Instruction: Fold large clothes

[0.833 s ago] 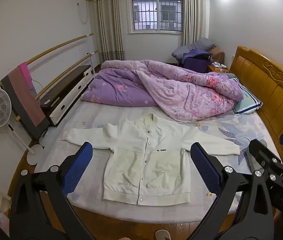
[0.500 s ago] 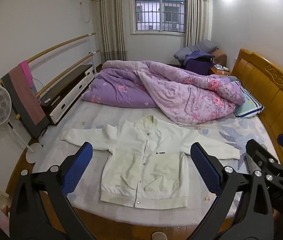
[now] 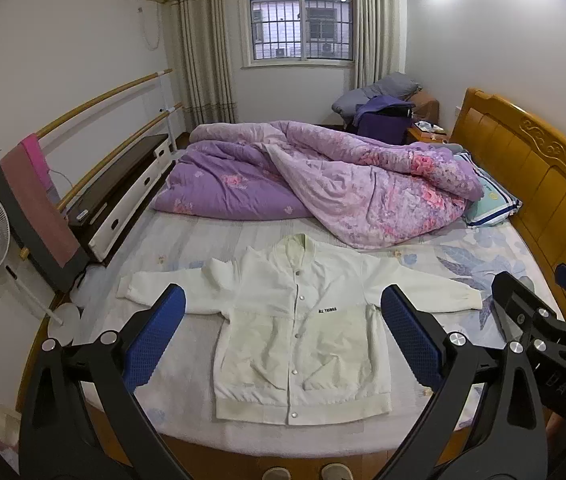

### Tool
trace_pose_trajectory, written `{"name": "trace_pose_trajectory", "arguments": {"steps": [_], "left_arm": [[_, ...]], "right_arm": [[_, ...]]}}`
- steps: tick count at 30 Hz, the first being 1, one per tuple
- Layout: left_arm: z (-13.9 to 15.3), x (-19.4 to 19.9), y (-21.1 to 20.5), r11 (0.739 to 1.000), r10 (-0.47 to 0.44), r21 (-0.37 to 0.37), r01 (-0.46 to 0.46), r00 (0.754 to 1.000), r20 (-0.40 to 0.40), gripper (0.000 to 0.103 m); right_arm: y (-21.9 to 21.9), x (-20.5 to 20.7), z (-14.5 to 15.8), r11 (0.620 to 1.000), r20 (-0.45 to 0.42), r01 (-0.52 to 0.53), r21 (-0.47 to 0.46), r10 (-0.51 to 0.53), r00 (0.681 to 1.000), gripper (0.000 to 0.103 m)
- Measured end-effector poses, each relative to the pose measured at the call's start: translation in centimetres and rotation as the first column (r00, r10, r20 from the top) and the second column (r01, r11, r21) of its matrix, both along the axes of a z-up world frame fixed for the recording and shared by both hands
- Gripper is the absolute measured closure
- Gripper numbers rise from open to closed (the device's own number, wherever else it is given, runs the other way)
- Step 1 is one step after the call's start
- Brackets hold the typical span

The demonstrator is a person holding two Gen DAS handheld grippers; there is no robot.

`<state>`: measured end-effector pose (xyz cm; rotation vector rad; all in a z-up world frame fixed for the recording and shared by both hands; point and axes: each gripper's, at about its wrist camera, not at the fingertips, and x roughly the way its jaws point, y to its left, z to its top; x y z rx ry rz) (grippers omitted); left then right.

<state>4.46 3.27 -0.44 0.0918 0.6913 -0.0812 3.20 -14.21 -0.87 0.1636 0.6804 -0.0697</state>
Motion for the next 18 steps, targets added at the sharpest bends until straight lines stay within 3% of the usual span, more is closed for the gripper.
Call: {"name": "trace_pose_trajectory", "arguments": {"steps": [18], "left_arm": [[0.1, 3.2, 4.8, 0.996, -0.083, -0.041, 0.082, 0.996, -0.020, 0.005]], "right_arm": [[4.5, 1.2, 0.1, 0.995, -0.012, 0.092, -0.036, -0.093, 0.996, 0.007]]}}
